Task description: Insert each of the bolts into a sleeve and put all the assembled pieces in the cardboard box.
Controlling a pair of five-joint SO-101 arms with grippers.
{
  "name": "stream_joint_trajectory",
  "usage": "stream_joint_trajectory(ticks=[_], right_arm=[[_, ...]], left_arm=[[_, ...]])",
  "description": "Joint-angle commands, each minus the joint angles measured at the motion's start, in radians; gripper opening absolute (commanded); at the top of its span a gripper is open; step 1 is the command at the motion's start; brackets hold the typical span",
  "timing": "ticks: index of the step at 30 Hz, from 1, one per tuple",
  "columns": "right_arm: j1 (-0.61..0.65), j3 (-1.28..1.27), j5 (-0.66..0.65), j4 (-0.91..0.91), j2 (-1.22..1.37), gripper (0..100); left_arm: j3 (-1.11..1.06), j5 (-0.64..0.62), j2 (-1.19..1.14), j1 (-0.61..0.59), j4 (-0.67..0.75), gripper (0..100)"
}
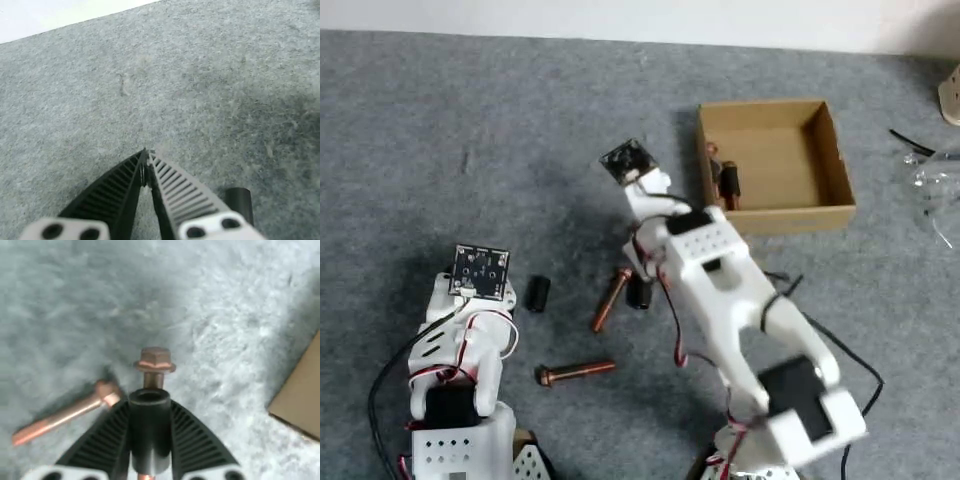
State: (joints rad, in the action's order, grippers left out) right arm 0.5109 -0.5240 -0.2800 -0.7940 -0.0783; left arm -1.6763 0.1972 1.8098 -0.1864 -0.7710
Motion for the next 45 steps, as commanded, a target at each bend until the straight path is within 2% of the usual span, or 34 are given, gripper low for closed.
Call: stream_joint_trajectory(ticks=[1, 5, 7, 9, 11, 17, 19, 24, 26, 30, 40, 45], right_arm=[[0.07, -0.053, 0.005, 0.039, -0.136, 0.5], [0.194, -0.085, 0.005, 0.039, -0.122, 0.5], [0.251, -0.082, 0.005, 0.039, -0.097, 0.5], [0.291, -0.081, 0.006, 0.039, -0.064, 0.5], [0.318, -0.062, 0.009, 0.056, -0.019, 0.5], [0.351, 0.051, 0.009, 0.097, 0.183, 1.1], [0.346, 0.091, 0.008, 0.076, 0.243, 3.3], [0.334, 0.202, 0.006, -0.062, 0.297, 22.5], [0.32, 0.243, 0.008, -0.124, 0.288, 26.0], [0.257, 0.285, 0.011, -0.186, 0.205, 24.4], [0.12, 0.211, 0.006, -0.183, 0.004, 23.9], [0.044, 0.199, 0.006, -0.051, 0.005, 23.9]], left_arm=[[-0.012, 0.002, 0.013, -0.012, 0.029, 1], [-0.005, -0.003, 0.013, -0.021, 0.029, 1], [0.002, -0.006, 0.015, -0.074, 0.029, 1], [0.012, -0.063, 0.015, -0.131, 0.029, 1], [0.015, -0.107, 0.015, -0.154, 0.029, 1], [0.015, -0.104, 0.015, -0.153, 0.029, 1], [0.015, -0.104, 0.015, -0.153, 0.029, 1], [0.015, -0.104, 0.015, -0.153, 0.031, 1], [0.015, -0.104, 0.015, -0.153, 0.031, 1], [0.015, -0.104, 0.015, -0.153, 0.031, 1], [0.015, -0.104, 0.015, -0.151, 0.031, 1], [0.013, -0.104, 0.015, -0.151, 0.031, 1]])
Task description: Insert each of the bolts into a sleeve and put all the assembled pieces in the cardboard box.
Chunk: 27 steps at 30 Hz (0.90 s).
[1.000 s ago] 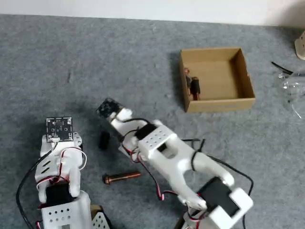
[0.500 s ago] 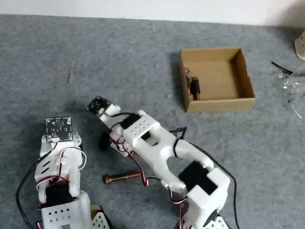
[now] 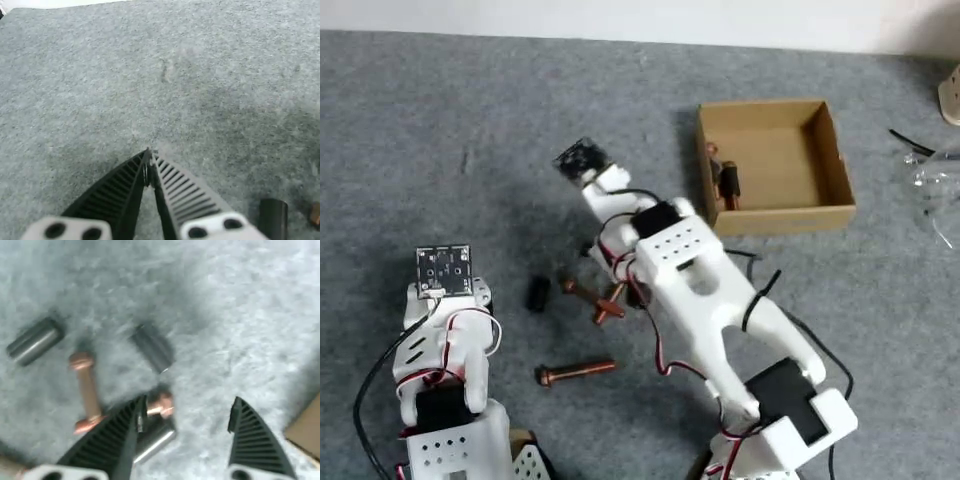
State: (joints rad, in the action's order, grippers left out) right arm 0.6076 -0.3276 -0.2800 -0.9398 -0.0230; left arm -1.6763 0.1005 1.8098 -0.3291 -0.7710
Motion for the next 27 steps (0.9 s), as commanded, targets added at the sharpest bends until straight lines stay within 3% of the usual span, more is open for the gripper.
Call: stream_joint_trajectory(ticks=[1, 5, 11, 21, 27], right_arm=[[-0.059, -0.012, 0.006, 0.127, -0.048, 23.9], [-0.03, -0.073, 0.002, 0.205, 0.027, 23.8], [0.031, 0.007, -0.138, 0.177, 0.179, 23.8], [0.073, 0.054, -0.144, 0.127, 0.093, 23.8], [0.136, 0.056, -0.259, 0.125, 0.154, 23.8]], left_arm=[[0.013, -0.008, 0.015, -0.008, 0.031, 1], [0.013, -0.008, 0.015, -0.008, 0.031, 1], [0.013, -0.008, 0.015, -0.008, 0.031, 1], [0.004, -0.009, 0.013, -0.007, 0.057, 1], [0.001, -0.008, 0.013, 0.022, 0.057, 1]])
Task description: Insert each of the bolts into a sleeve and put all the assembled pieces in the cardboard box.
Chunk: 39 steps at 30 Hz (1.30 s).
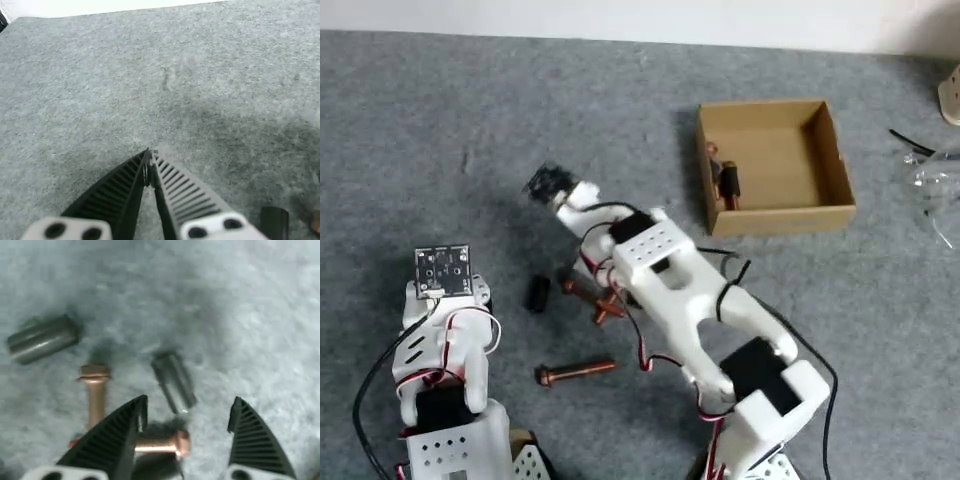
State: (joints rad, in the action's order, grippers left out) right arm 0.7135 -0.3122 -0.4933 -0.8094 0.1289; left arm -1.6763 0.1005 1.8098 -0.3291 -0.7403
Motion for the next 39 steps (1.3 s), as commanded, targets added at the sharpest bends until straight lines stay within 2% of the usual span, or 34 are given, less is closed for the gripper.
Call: stream_joint_trajectory(ticks=[1, 6, 15, 19, 20, 26, 31, 36, 39], right_arm=[[0.03, 0.041, -0.051, -0.005, 0.021, 23.8], [0.019, 0.096, -0.112, 0.004, 0.114, 23.8], [0.016, 0.199, -0.12, -0.001, 0.275, 22.8], [-0.005, 0.199, -0.117, -0.001, 0.277, 2.6], [-0.013, 0.199, -0.114, -0.001, 0.277, 0.1], [-0.064, 0.194, -0.114, -0.004, 0.277, 0.5], [-0.102, 0.203, -0.097, -0.127, 0.259, 0.5], [-0.117, 0.18, 0.008, -0.142, 0.096, 0.5], [-0.134, 0.071, 0.021, -0.131, -0.028, 0.5]], left_arm=[[0.001, -0.008, 0.013, 0.021, 0.028, 1], [-0.001, -0.008, 0.013, 0.021, 0.028, 1], [-0.001, -0.008, 0.013, 0.022, 0.028, 1], [-0.001, -0.008, 0.013, 0.022, 0.028, 1], [-0.001, -0.008, 0.013, 0.022, 0.028, 1], [-0.001, -0.008, 0.013, 0.022, 0.028, 1], [-0.001, -0.008, 0.013, 0.021, 0.028, 1], [-0.001, -0.008, 0.013, 0.021, 0.028, 1], [-0.002, -0.008, 0.013, 0.021, 0.028, 1]])
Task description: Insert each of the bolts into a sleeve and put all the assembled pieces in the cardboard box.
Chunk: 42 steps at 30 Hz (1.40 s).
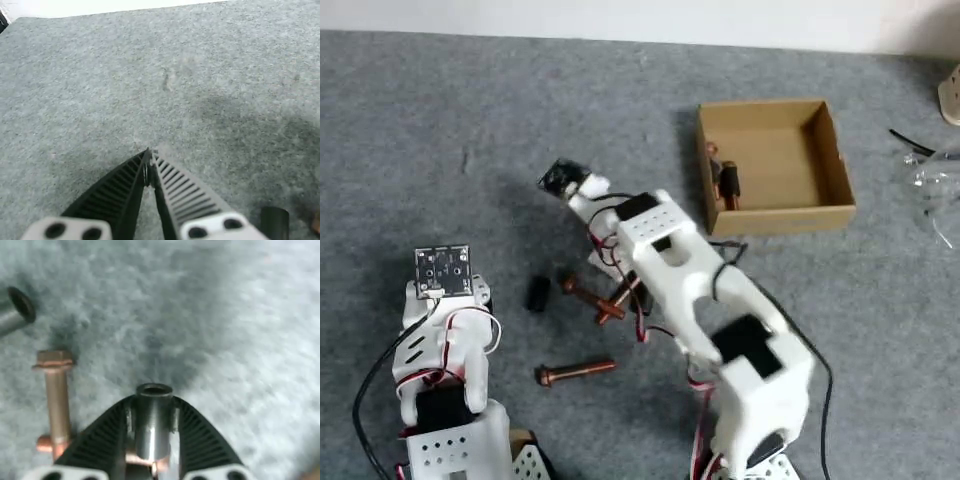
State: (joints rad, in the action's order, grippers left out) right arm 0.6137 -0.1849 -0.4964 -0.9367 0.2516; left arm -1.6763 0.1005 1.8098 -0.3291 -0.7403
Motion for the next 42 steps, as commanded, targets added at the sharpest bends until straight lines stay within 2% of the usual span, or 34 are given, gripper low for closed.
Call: stream_joint_trajectory(ticks=[1, 9, 13, 18, 25, 37, 42], right_arm=[[-0.039, -0.099, 0.025, 0.019, -0.199, 0.5], [-0.062, -0.49, 0.026, 0.174, -0.593, 0.5], [-0.071, -0.65, 0.04, 0.174, -0.765, 0.5], [-0.147, -0.803, 0.112, 0.174, -0.995, 0.4], [-0.193, -1.082, 0.117, 0.174, -1.359, 0.4], [-0.441, -1.503, 0.117, 0.165, -1.969, 0.4], [-0.458, -1.563, 0.14, 0.051, -2.098, 0.4]], left_arm=[[-0.002, -0.008, 0.013, 0.021, 0.028, 1], [-0.016, -0.008, 0.013, 0.024, 0.057, 1], [-0.019, -0.009, 0.012, 0.025, 0.074, 1], [-0.019, -0.009, 0.01, 0.07, 0.075, 1], [-0.019, -0.009, 0.008, 0.074, 0.072, 1], [-0.019, -0.009, 0.008, 0.165, 0.071, 1], [-0.019, -0.009, 0.007, 0.165, 0.064, 1]])
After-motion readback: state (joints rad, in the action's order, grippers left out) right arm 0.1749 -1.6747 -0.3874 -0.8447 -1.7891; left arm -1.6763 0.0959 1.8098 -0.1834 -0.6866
